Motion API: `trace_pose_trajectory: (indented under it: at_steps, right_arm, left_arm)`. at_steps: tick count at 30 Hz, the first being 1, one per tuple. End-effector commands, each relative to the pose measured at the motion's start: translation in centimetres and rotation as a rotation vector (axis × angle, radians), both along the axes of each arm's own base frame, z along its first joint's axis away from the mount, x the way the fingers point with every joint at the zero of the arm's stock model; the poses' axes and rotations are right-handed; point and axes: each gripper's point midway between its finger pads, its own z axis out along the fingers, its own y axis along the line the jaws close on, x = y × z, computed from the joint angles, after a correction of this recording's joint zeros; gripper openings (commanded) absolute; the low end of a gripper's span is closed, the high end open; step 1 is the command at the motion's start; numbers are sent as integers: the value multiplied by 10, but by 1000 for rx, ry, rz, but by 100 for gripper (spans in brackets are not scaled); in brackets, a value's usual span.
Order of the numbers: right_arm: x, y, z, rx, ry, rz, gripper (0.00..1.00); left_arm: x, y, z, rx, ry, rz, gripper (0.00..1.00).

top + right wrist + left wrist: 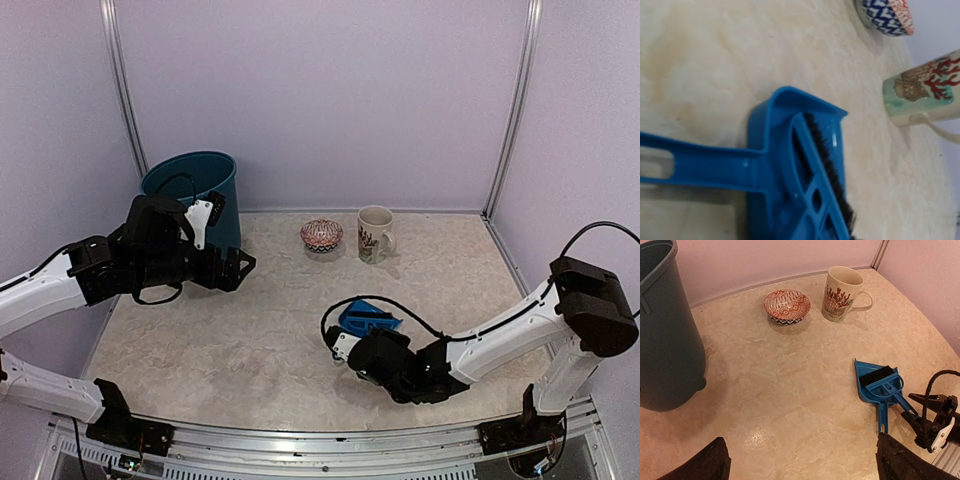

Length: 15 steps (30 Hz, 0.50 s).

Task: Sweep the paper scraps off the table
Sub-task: Put down the broom in the dustpan.

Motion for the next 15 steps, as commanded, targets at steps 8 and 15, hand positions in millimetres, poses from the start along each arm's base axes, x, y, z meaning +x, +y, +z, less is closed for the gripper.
trace_pose_trajectory:
  at_steps: [8, 15]
  right_arm:
    - [-36, 16, 27, 130, 92, 28, 60]
    - [-48, 17, 60, 266, 174, 67, 78]
  left_arm:
    - [7, 4, -2, 14, -18, 11, 99]
    - [6, 4, 3, -9, -22, 1, 99]
